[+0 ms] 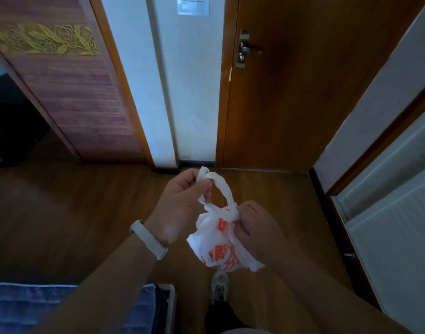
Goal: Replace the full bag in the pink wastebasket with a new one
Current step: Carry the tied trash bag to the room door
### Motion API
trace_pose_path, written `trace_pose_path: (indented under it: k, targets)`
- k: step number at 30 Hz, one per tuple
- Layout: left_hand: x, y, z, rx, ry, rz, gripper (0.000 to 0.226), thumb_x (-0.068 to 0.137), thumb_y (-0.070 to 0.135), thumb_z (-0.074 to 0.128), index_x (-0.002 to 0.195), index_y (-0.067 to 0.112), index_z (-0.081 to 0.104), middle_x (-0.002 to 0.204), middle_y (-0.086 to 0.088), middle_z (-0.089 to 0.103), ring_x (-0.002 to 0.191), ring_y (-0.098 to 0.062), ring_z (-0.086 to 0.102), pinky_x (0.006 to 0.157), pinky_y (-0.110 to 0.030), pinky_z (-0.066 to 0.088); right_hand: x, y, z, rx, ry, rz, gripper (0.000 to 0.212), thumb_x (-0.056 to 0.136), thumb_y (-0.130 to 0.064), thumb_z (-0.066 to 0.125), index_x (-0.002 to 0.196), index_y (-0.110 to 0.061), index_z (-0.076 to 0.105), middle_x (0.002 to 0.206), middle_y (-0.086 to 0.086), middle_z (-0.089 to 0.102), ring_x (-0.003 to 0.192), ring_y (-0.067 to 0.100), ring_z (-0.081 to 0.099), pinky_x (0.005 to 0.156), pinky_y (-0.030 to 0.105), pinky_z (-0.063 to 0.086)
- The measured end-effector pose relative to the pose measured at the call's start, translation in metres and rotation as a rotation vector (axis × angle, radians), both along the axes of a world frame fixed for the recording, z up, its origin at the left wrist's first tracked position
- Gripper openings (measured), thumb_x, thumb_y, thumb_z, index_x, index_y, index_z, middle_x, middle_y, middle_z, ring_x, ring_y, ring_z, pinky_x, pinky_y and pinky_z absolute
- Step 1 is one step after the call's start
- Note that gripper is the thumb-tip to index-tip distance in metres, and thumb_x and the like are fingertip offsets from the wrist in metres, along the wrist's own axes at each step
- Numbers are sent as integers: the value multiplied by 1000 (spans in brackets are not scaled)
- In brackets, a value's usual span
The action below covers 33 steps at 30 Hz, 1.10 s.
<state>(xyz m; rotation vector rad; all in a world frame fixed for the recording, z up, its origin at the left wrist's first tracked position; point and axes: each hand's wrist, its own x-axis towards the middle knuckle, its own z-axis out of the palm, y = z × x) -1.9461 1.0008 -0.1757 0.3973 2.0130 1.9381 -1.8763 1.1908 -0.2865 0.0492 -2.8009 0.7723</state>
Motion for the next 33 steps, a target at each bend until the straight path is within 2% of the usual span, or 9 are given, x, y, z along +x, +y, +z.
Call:
trace_pose_path:
  k: [3, 8, 13, 19, 21, 23, 27, 30, 33]
  targets:
    - [-51, 13, -4, -7, -35, 37, 21, 98, 15, 48, 82, 9, 62, 73, -3, 60, 73, -17, 57, 77, -22, 53, -59, 15, -5, -38, 18, -1, 26, 91, -47, 53, 101, -25, 61, 101, -9, 66, 84, 6, 59, 81, 19, 51]
    - [-132, 45, -1, -73, -51, 73, 25, 98, 17, 49, 79, 13, 64, 74, -7, 61, 77, -22, 56, 89, -38, 50, -148, 48, -11, -62, 5, 8, 29, 90, -49, 52, 101, -25, 62, 103, -8, 66, 86, 5, 58, 82, 18, 49]
    - [-190, 74, 9, -126, -1, 66, 20, 96, 18, 52, 83, 9, 65, 78, -3, 65, 78, -17, 61, 78, -25, 54, -215, 73, -7, -63, -13, 41, 22, 91, -45, 56, 101, -26, 59, 102, -10, 62, 82, 2, 53, 77, 15, 46]
    - [-257, 103, 10, -136, 12, 59, 16, 94, 18, 57, 91, 6, 66, 89, -18, 65, 87, -44, 58, 80, -44, 54, -271, 95, -7, -75, 87, -23, 36, 90, -48, 45, 88, -17, 63, 89, -2, 66, 76, 0, 48, 70, 3, 28]
    - [-281, 113, 4, -126, -10, 45, 16, 94, 17, 57, 90, 5, 66, 89, -18, 65, 83, -41, 56, 82, -49, 53, -290, 102, -10, -78, 75, -39, 37, 89, -48, 42, 86, -17, 62, 87, -4, 64, 74, 1, 48, 68, 4, 28]
    - [-307, 121, -4, -114, -22, 33, 16, 94, 17, 58, 89, 4, 66, 86, -16, 66, 81, -34, 55, 79, -42, 53, -313, 108, -14, -77, 45, -50, 36, 88, -48, 42, 85, -18, 60, 85, -7, 59, 72, 1, 47, 66, 5, 28]
    - [-370, 136, -20, -82, -31, 7, 14, 94, 20, 57, 88, 12, 67, 85, -17, 65, 80, -45, 55, 79, -49, 55, -367, 118, -25, -59, -30, -54, 28, 89, -41, 49, 87, -16, 61, 87, -9, 55, 75, 2, 47, 66, 5, 28]
    - [-427, 148, -30, -35, -48, -40, 12, 94, 19, 57, 88, 13, 66, 77, -14, 63, 66, -35, 51, 66, -44, 52, -416, 128, -32, -30, -37, -75, 21, 88, -36, 54, 85, -16, 61, 85, -10, 53, 72, 1, 45, 64, 5, 28]
    - [-487, 159, -39, -12, -60, -83, 13, 94, 18, 58, 83, 16, 66, 84, -24, 63, 68, -44, 52, 66, -49, 52, -465, 137, -34, 2, -111, -82, 19, 89, -36, 54, 85, -17, 59, 86, -13, 45, 70, -5, 41, 63, 6, 27]
